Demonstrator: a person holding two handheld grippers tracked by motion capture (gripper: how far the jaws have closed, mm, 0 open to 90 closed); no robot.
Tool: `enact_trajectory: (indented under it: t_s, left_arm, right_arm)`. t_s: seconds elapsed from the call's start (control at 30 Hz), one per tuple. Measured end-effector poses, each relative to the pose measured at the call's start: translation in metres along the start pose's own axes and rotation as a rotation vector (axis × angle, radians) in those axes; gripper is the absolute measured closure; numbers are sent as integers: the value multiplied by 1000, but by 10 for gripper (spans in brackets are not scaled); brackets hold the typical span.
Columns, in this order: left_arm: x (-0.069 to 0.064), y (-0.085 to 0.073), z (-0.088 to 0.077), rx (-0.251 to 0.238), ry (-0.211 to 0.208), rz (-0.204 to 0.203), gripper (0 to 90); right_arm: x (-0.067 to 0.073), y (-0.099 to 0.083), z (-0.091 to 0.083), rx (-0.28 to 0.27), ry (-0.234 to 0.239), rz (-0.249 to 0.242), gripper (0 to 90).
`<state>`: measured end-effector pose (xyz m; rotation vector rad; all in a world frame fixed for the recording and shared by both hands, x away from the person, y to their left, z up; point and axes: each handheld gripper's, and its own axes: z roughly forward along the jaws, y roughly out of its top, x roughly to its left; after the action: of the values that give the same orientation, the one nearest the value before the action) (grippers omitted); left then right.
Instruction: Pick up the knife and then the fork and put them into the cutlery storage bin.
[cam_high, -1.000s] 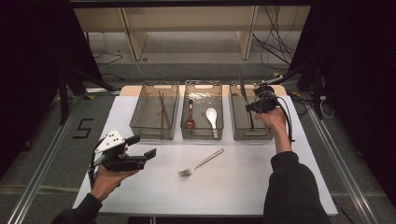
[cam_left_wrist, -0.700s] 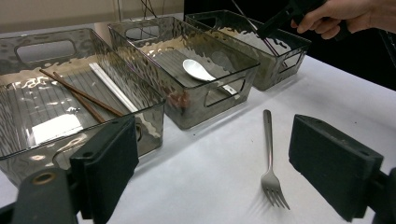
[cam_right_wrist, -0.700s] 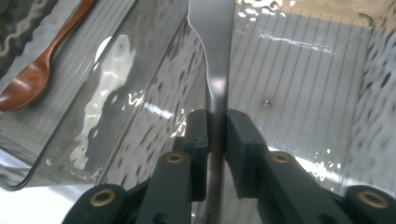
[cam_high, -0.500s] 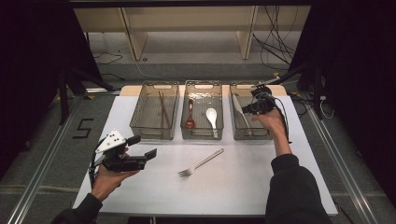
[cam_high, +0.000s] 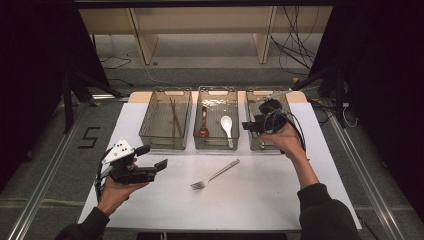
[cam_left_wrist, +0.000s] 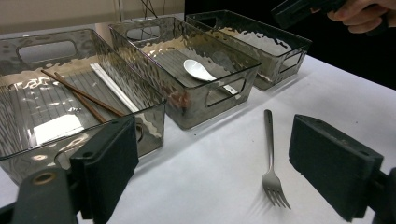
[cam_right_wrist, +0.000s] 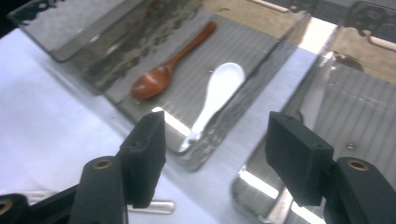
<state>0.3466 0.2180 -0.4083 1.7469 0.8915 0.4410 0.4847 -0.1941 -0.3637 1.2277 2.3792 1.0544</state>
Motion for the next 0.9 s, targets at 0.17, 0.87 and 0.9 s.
enact_trajectory:
  t_s: [0.17, 0.87, 0.9]
  left_arm:
    - [0, 0, 0, -1, 1, 1, 154]
    - [0, 0, -2, -3, -2, 13, 154]
    - [0, 0, -2, -1, -2, 14, 154]
  right_arm:
    - [18, -8, -8, -32, 38, -25, 374]
    - [64, -45, 37, 84, 109, -148, 653]
    - [63, -47, 40, 88, 105, -147, 676]
